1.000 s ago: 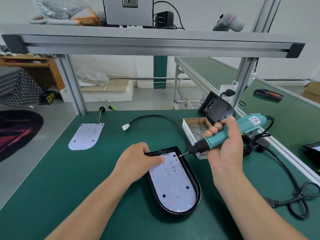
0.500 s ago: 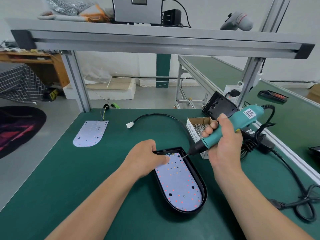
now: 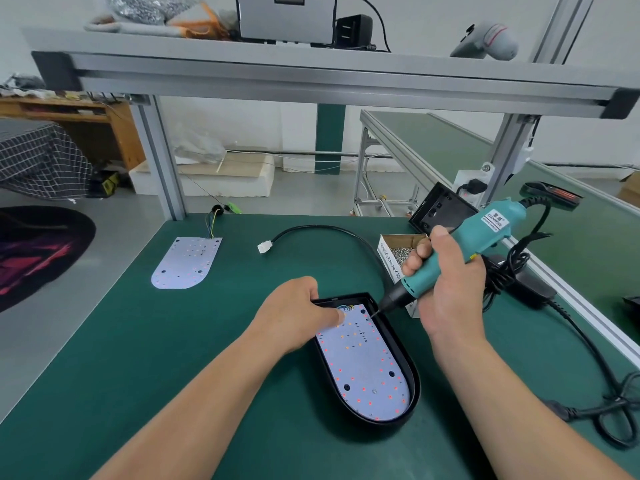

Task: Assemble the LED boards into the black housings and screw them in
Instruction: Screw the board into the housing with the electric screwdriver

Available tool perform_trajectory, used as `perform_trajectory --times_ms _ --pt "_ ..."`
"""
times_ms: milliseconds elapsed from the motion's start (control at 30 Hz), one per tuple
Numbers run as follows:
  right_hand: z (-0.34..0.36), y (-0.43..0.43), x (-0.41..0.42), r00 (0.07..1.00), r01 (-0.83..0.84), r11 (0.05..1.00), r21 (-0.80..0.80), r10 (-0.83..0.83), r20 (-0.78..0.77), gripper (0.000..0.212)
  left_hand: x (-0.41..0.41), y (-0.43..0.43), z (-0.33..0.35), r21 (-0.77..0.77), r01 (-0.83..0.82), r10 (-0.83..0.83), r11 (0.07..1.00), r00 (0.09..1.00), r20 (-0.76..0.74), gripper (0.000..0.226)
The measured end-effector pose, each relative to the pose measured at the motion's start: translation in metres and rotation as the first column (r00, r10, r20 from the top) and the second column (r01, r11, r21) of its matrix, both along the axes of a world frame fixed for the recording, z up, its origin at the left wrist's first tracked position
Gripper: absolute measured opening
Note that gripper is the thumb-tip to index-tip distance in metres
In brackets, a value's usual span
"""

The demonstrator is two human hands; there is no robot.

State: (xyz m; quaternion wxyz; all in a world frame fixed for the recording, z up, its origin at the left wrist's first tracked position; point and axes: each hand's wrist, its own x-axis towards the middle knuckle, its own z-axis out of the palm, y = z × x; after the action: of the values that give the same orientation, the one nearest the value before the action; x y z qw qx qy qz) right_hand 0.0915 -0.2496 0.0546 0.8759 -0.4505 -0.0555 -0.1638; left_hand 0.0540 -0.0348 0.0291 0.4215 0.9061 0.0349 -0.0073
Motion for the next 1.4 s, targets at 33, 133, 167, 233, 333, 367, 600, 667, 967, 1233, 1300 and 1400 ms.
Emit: perform_trajectory --times_ms 33,133,167,233,333,367,600,667,967,1233,1300,1400 --pt "0.0 0.0 0.0 1.0 -0.006 1.0 -0.012 0.006 0.009 0.018 0.0 0.0 0.0 0.0 0.001 -0.001 1.0 1.0 0.001 0.051" --pt "0.002 0.002 -0.001 0.998 -0.038 0.998 -0.059 0.042 0.055 0.018 0.0 0.0 0.001 0.006 0.01 -0.01 1.0 1.0 0.004 0.05" --pt "0.003 0.002 -0.002 0.995 -0.052 0.995 -0.089 0.059 0.076 0.017 0.0 0.0 0.001 0.006 0.011 -0.011 1.0 1.0 0.004 0.05" --pt "0.006 0.005 -0.004 0.987 -0.082 0.985 -0.155 0.102 0.122 0.014 -0.001 0.0 0.001 -0.004 0.011 -0.011 1.0 1.0 0.003 0.05" --pt "0.01 0.009 -0.006 0.975 -0.091 0.96 -0.264 0.14 0.174 0.015 -0.001 0.0 0.001 -0.015 0.016 -0.016 1.0 1.0 0.003 0.051" --pt "0.011 0.01 -0.006 0.97 -0.093 0.952 -0.293 0.153 0.189 0.015 -0.001 0.0 0.001 -0.02 0.017 -0.016 1.0 1.0 0.004 0.051" --pt "0.014 0.017 -0.002 0.965 -0.124 0.919 -0.375 0.199 0.168 0.017 0.0 0.001 0.0 -0.045 0.024 -0.024 0.999 1.0 -0.004 0.048" --pt "0.015 0.017 -0.001 0.969 -0.129 0.916 -0.38 0.198 0.147 0.018 0.0 0.001 0.0 -0.05 0.024 -0.024 0.998 1.0 -0.006 0.048" --pt "0.016 0.015 -0.007 0.916 -0.242 0.864 -0.441 0.353 0.189 0.01 0.001 0.002 -0.003 -0.083 0.027 -0.029 0.996 0.999 -0.019 0.051" --pt "0.011 0.009 -0.014 0.935 -0.144 0.906 -0.398 0.256 0.244 0.01 0.001 0.007 -0.003 -0.1 0.049 -0.051 0.994 0.999 -0.014 0.055" --pt "0.013 0.011 -0.017 0.931 -0.161 0.913 -0.375 0.267 0.25 0.014 0.001 0.008 -0.003 -0.091 0.054 -0.054 0.994 0.998 -0.006 0.056" --pt "0.017 0.011 -0.021 0.909 -0.17 0.894 -0.415 0.305 0.283 0.018 0.001 0.009 -0.002 -0.072 0.067 -0.066 0.995 0.998 0.01 0.056"
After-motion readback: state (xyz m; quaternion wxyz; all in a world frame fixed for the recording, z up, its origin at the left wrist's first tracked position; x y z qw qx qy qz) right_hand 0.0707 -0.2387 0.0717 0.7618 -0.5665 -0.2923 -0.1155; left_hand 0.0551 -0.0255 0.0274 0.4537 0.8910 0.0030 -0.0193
